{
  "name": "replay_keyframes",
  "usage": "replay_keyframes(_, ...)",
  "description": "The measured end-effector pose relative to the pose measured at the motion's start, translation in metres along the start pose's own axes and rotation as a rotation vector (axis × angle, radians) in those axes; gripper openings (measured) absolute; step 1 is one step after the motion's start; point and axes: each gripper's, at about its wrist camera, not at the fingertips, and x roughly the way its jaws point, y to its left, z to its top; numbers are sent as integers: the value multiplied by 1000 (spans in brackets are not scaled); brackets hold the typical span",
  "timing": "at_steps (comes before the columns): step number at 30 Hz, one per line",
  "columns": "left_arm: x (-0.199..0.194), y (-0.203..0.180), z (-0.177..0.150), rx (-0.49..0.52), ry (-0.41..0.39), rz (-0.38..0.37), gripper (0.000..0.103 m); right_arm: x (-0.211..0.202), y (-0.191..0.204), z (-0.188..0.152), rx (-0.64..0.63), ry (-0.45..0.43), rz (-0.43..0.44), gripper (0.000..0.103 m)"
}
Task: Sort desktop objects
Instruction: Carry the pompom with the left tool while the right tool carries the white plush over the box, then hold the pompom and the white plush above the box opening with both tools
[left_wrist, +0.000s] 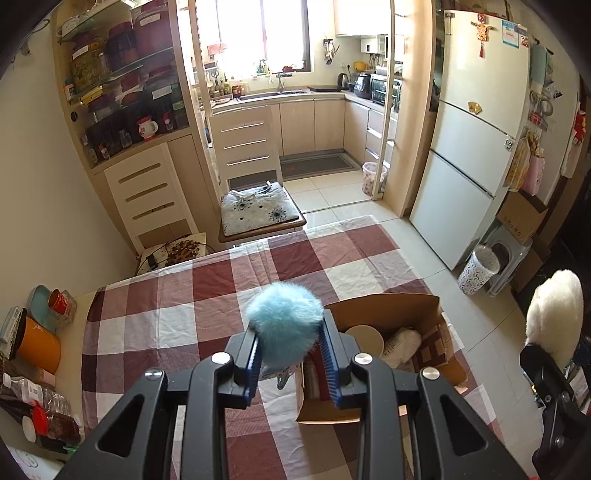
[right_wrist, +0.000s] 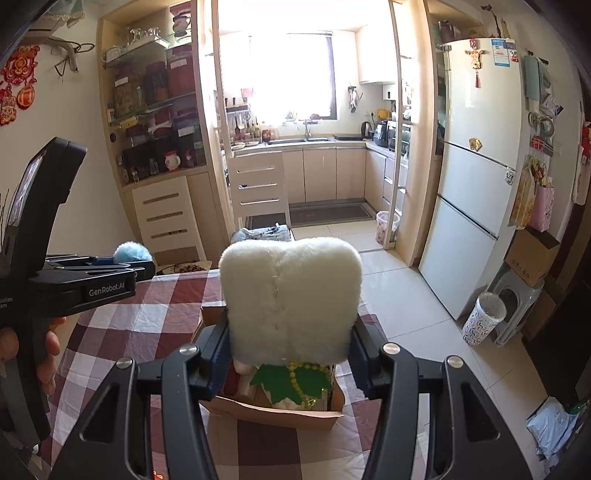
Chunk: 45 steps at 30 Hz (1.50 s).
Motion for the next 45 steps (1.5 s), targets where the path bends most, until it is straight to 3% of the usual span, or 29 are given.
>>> replay_keyframes(18,30,0,1,-18,72,56,29,28,2,-7,1,53,-2,54)
replay_keyframes(45,34,-5,14,-10,78,20,29,35,7,2,-23,44,15,54)
